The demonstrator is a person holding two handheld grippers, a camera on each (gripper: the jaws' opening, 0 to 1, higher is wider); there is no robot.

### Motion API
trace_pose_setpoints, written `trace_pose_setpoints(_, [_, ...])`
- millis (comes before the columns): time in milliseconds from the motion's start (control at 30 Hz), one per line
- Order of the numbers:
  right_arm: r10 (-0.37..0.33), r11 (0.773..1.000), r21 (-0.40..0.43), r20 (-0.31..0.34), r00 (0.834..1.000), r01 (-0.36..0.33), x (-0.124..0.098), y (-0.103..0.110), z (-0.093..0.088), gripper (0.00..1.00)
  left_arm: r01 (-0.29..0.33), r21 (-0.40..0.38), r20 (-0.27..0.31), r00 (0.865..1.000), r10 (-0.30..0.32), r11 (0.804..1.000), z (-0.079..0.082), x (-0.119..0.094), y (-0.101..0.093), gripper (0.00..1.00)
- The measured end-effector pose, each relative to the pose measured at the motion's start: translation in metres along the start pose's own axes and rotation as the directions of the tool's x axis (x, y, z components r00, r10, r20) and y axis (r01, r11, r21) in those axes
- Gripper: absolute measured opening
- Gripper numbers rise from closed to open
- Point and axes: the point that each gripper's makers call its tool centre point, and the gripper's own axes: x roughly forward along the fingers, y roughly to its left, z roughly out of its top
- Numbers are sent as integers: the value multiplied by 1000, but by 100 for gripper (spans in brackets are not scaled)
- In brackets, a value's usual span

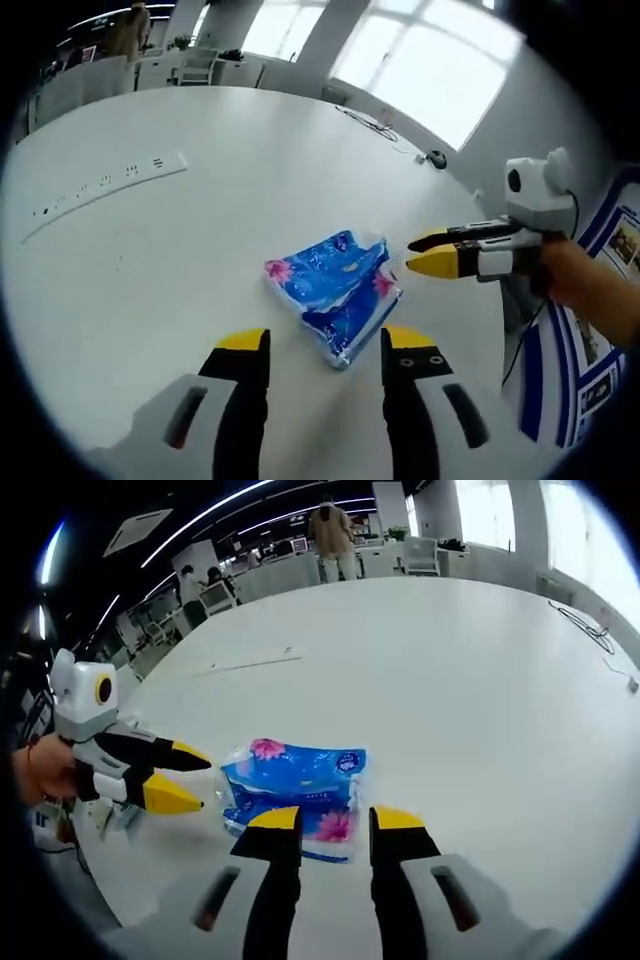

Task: Arrange the tabletop items into an orderly group along one side of the table until the central work area is clear of visible clutter.

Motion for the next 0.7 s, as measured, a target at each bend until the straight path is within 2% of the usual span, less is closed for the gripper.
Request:
trace_pose_setpoints(300, [4, 1000, -5, 37, 999, -4, -17, 11, 10, 29, -24, 20, 30, 999, 24, 1000, 8, -20, 0, 59])
trace_pose_setpoints(700, [29, 999, -18, 82, 996, -27, -39, 33, 20, 34, -68, 47, 90, 994, 64, 997, 22, -54, 5, 65])
